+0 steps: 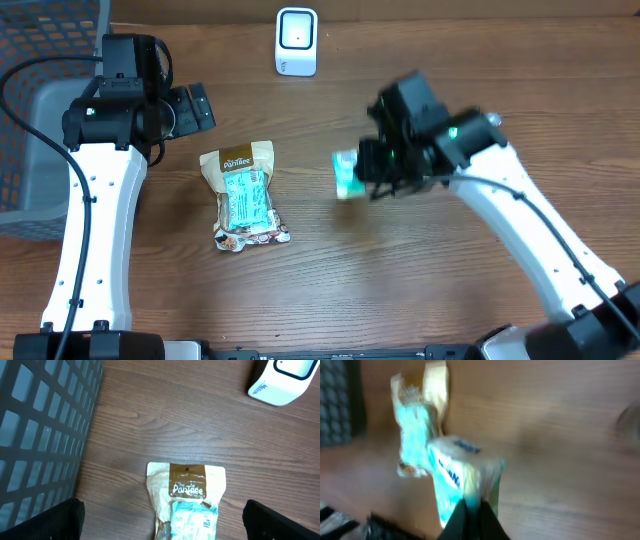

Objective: Scan the item barcode
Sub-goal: 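Carry the Kleenex pack with the right gripper to the scanner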

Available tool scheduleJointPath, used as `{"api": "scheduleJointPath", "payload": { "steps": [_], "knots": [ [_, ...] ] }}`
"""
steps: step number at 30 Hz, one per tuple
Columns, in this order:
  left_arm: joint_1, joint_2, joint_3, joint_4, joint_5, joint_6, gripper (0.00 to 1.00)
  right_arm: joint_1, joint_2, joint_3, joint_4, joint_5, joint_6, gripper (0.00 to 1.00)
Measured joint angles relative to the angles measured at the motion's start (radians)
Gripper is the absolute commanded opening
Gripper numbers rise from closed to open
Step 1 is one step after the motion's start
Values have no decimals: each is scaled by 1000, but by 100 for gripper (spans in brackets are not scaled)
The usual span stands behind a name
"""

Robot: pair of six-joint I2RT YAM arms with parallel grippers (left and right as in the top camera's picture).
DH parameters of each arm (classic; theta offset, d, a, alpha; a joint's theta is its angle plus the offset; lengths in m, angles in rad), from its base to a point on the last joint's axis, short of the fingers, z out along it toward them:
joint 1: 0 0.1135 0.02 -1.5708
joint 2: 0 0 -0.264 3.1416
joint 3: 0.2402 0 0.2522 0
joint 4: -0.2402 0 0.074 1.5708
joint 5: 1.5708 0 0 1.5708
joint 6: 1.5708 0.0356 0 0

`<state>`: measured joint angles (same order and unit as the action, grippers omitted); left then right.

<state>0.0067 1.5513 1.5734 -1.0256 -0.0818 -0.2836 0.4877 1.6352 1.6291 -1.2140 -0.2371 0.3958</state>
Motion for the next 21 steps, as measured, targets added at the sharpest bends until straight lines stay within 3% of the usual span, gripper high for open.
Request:
{"api": "scheduleJointPath", "payload": {
  "steps": [4,7,13,21],
  "knots": [
    [0,0,0,0,0,0,100,0,119,342,-111,110,-39,4],
    [0,0,0,0,0,0,100,4,182,470,-43,200,-84,4],
    [0,0,0,0,0,0,100,31,274,485,228,430,-201,4],
    [0,0,0,0,0,0,100,64,458,485,627,634,-459,4]
  ]
}}
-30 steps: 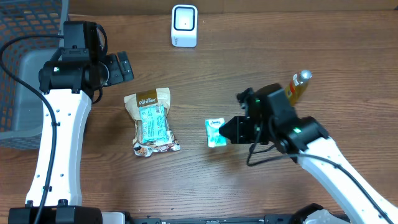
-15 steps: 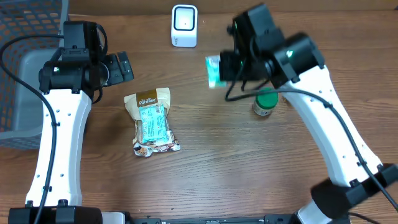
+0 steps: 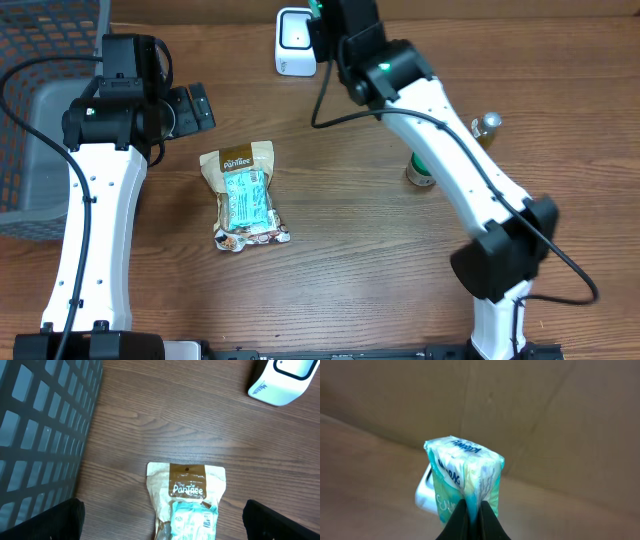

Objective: Scan the item barcode
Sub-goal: 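Carry the Kleenex pack with the right gripper to the scanner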

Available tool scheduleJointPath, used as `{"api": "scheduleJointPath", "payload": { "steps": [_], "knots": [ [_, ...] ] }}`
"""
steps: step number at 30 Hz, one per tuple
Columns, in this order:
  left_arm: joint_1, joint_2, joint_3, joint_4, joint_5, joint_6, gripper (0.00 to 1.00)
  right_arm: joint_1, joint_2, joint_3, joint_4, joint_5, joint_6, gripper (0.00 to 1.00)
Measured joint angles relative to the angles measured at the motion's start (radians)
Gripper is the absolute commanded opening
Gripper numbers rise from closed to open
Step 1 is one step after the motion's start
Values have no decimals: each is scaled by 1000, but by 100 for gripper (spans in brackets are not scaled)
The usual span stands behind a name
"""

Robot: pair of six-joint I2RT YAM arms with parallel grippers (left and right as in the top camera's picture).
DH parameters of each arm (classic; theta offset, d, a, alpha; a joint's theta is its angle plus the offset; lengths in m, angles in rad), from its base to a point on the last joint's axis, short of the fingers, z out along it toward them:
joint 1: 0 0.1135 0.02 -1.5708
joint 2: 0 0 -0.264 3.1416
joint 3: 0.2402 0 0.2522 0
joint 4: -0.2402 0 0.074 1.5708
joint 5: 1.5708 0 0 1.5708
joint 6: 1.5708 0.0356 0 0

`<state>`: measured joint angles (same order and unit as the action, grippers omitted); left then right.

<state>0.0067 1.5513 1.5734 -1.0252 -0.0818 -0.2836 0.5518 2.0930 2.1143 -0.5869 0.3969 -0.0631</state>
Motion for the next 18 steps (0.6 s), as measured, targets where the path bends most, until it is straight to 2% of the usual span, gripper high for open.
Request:
{"api": "scheduleJointPath", "payload": {
  "steps": [6,9,18],
  "knots": [
    [0,0,0,0,0,0,100,0,160,0,282,51,-255,4],
    [0,0,0,0,0,0,100,0,225,0,385,59,-328,4],
    [0,0,0,0,0,0,99,-10,370,0,540,62,-519,4]
  ]
}}
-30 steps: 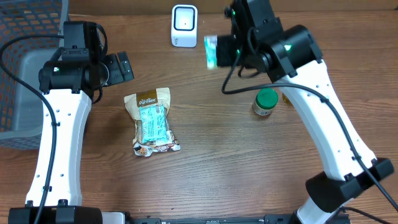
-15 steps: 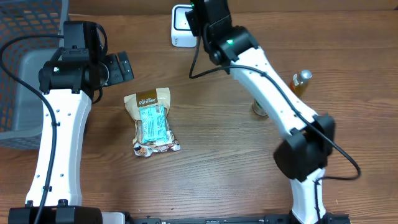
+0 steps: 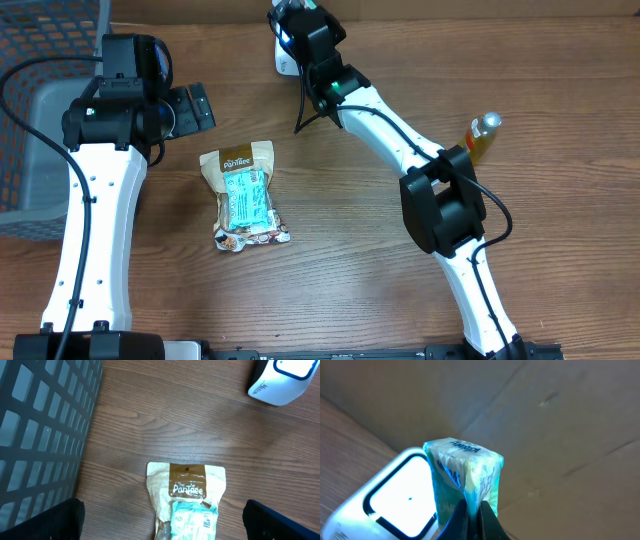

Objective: Scan the item barcode
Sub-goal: 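Carry the Kleenex pack with the right gripper to the scanner, then hold the Kleenex pack in front of the scanner window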

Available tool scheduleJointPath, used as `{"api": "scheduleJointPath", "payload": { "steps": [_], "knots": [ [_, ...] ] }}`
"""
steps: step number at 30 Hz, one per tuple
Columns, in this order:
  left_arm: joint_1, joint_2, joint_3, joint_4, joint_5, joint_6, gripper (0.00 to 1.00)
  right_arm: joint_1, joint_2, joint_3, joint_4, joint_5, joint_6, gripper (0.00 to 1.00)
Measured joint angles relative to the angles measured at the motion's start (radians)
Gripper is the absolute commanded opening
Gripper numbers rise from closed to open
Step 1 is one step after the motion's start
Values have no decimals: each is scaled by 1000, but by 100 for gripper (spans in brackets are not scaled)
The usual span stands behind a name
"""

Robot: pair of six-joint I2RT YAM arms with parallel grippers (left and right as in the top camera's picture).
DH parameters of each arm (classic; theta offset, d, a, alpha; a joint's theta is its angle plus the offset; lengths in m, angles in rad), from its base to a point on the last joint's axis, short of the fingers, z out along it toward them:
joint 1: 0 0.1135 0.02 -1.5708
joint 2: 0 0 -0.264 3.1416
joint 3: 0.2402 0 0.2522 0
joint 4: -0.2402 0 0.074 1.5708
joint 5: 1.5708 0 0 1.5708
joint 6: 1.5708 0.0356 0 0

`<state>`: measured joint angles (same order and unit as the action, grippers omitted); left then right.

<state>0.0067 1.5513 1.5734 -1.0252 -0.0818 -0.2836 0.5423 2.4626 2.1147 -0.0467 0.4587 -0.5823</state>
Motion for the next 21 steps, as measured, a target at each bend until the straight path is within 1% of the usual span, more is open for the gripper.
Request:
{"api": "scheduleJointPath", "payload": {
  "steps": [7,14,21],
  "knots": [
    [0,0,0,0,0,0,100,-28,24,0,5,-60,-43,4],
    [0,0,0,0,0,0,100,-37,24,0,85,-90,-50,4],
    [0,0,0,0,0,0,100,-35,26,0,72,-123,-51,4]
  ]
}}
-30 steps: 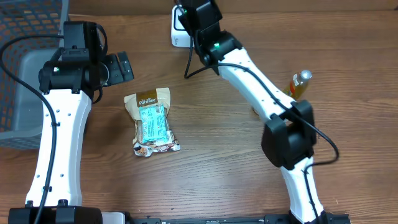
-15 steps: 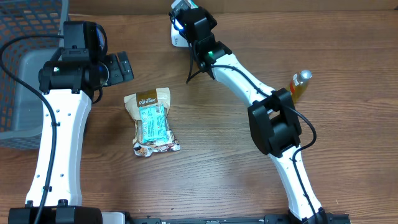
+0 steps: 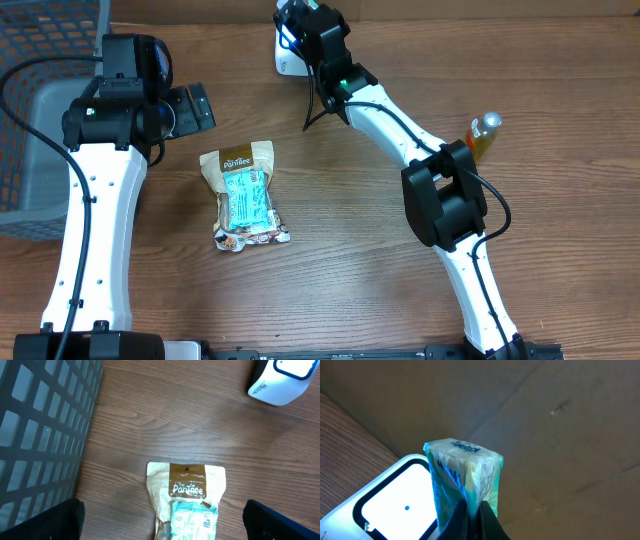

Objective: Scan the item barcode
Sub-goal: 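Hold the Kleenex pack in front of the scanner window, then carry the Kleenex pack right and set it beside the jar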

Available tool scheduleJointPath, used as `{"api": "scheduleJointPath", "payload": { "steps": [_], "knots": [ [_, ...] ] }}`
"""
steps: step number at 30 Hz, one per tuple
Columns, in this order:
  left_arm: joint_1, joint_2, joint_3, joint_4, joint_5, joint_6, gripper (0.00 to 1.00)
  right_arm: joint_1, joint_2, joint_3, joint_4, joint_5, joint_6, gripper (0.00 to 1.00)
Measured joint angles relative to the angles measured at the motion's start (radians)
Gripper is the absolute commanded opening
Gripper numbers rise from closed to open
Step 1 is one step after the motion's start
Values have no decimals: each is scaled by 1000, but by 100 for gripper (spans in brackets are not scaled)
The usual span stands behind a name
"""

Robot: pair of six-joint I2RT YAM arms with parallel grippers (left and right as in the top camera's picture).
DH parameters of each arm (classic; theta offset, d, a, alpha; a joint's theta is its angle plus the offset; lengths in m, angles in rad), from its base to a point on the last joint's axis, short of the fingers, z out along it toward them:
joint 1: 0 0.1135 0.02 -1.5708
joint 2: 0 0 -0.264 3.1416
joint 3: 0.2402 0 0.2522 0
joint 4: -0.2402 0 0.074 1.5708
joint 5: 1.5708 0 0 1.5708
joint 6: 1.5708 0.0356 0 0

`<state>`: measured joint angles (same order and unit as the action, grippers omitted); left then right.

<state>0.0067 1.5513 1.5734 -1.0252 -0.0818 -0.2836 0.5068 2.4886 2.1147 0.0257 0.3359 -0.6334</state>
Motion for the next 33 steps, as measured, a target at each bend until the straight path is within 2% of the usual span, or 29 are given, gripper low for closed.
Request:
{"api": "scheduleJointPath", "payload": {
  "steps": [9,13,16,21,24,29,33],
  "knots": [
    [0,0,0,0,0,0,100,0,42,0,-10,-10,0,4],
    [0,0,0,0,0,0,100,9,37,0,8,71,-2,4],
    [0,0,0,0,0,0,99,28,8,0,-44,162,-3,4],
    [0,0,0,0,0,0,100,82,-134,-1,-325,248,25,4],
    [0,0,0,-1,0,0,100,113,-254,0,-552,259,131,4],
    [0,0,0,0,0,0,100,118,-435,13,-1028,239,470,4],
    [0,0,0,0,0,0,100,80,-472,18,-1344,143,711,4]
  ]
}}
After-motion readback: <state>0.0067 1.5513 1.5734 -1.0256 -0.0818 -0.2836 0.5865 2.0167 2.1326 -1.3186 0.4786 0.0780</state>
